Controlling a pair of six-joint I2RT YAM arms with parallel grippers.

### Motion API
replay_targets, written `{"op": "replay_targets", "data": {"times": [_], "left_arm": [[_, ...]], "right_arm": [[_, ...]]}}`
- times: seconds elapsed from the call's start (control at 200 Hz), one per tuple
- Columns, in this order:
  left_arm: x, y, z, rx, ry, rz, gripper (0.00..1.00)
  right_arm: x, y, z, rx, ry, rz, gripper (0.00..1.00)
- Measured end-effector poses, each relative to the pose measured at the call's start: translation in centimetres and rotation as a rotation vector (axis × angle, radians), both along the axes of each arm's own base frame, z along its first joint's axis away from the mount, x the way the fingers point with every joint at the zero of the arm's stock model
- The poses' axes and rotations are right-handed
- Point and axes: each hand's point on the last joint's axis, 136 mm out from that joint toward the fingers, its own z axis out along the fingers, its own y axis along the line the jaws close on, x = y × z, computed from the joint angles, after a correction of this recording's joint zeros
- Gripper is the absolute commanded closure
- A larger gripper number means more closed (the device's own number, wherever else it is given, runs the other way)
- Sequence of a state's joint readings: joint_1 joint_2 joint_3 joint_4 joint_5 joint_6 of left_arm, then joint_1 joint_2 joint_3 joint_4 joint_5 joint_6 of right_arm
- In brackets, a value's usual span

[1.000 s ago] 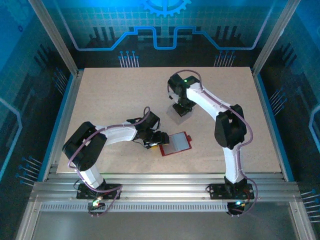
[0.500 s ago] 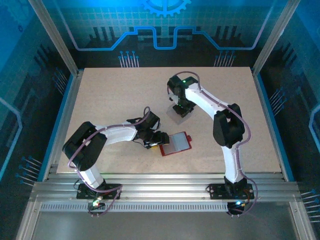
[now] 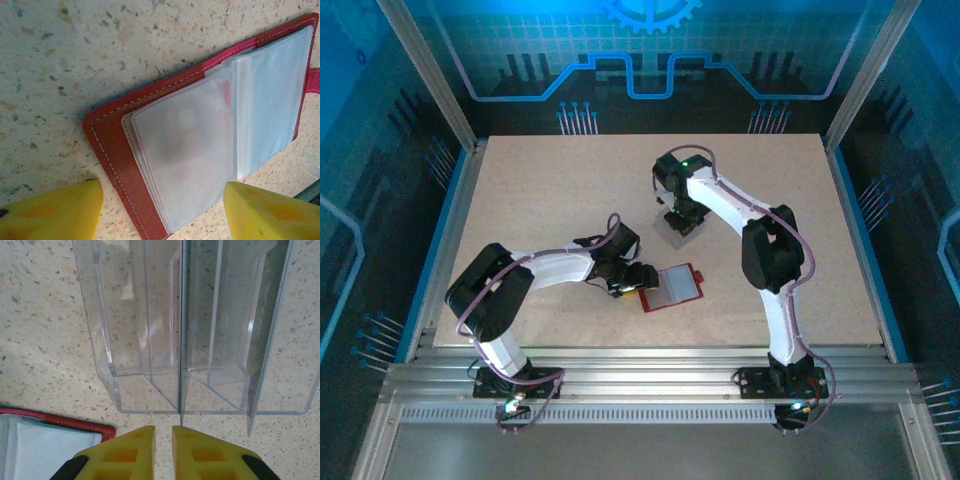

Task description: Put the credit cards into the card holder

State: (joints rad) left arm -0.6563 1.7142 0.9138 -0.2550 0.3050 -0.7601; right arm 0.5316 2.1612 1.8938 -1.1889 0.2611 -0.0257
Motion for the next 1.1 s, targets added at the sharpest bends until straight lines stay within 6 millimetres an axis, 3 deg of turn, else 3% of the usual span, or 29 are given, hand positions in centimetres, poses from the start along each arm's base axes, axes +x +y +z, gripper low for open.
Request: {"op": "replay_targets", "data": {"times": [0.2,0.545,1.101], "left_arm": [[0.08,0.08,0.01,-0.003,0.003,0.003,0.33],[0.05,0.07,-0.02,-0.004,0.006,0.003,0.33],[0.08,0.09,-0.02,-0.004,0.006,0.003,0.33]], "right_arm": [[0.07,0.04,-0.13,-0.001,0.002,0.002,0.86],[0.07,0.04,-0.18,-0.002,0.003,0.002,1.0],[0.24,-0.22,-0.09,-0.016,-0.007,0.001,1.0]]}}
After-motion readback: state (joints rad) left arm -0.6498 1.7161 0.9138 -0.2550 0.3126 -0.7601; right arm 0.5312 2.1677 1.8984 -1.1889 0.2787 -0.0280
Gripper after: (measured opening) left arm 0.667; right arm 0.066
